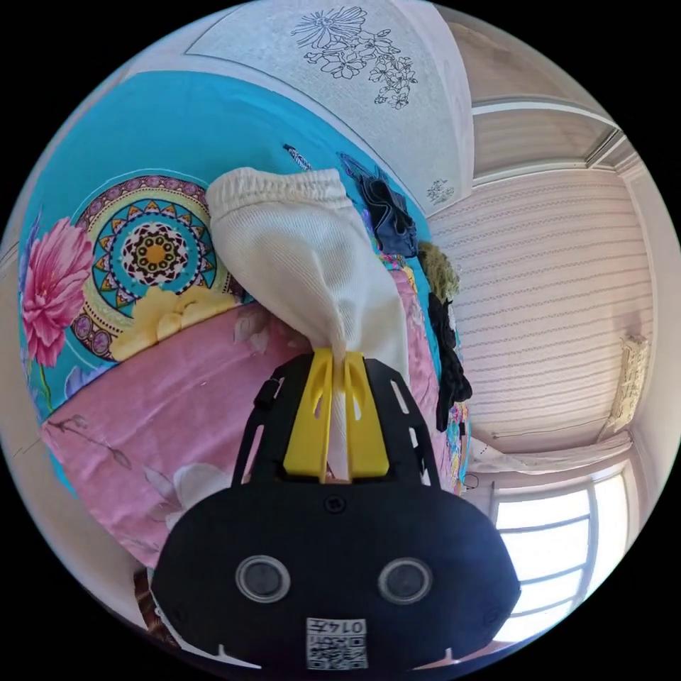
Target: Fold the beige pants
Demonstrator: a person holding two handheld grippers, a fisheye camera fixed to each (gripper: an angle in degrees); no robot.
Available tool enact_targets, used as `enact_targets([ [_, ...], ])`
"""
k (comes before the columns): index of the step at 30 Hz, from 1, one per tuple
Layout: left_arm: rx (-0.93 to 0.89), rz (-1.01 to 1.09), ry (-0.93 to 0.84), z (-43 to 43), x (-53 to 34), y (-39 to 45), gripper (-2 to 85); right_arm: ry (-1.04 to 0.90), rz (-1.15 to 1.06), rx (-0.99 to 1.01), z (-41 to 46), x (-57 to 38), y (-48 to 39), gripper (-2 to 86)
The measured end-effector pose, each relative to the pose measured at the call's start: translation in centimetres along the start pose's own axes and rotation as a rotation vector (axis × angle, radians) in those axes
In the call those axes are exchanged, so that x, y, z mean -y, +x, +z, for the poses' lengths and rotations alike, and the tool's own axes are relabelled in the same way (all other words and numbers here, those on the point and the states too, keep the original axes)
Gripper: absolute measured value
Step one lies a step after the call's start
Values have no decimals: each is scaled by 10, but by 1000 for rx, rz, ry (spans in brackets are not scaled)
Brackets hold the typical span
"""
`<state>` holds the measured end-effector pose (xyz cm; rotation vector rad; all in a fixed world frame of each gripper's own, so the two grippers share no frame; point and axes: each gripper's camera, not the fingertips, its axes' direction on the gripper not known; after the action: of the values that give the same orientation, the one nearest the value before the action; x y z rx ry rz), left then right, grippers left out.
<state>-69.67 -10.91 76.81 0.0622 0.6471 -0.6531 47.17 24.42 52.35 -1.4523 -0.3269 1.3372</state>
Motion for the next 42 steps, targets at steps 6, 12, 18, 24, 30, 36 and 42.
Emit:
enact_targets([
  [6,-76,153,-52,-42,-27,33,-7,38,-124,156,-66,-25,-7,19],
  [12,-103,321,-233,-67,-104,54,-6,119,-77,102,-176,-75,36,17],
  [18,77,400,-330,-94,-197,33,8,62,68,-89,-238,-145,96,20],
  [24,235,411,-265,-128,-242,44,37,161,151,-103,-241,-186,107,20],
  [30,402,679,-204,-173,-263,103,36,279,95,-126,-260,-210,90,24],
  [36,440,807,-154,-174,-275,155,62,102,-364,-426,-203,-214,1,52],
  [42,528,844,-124,-155,-265,191,97,-134,-849,-697,-96,-221,-101,85],
])
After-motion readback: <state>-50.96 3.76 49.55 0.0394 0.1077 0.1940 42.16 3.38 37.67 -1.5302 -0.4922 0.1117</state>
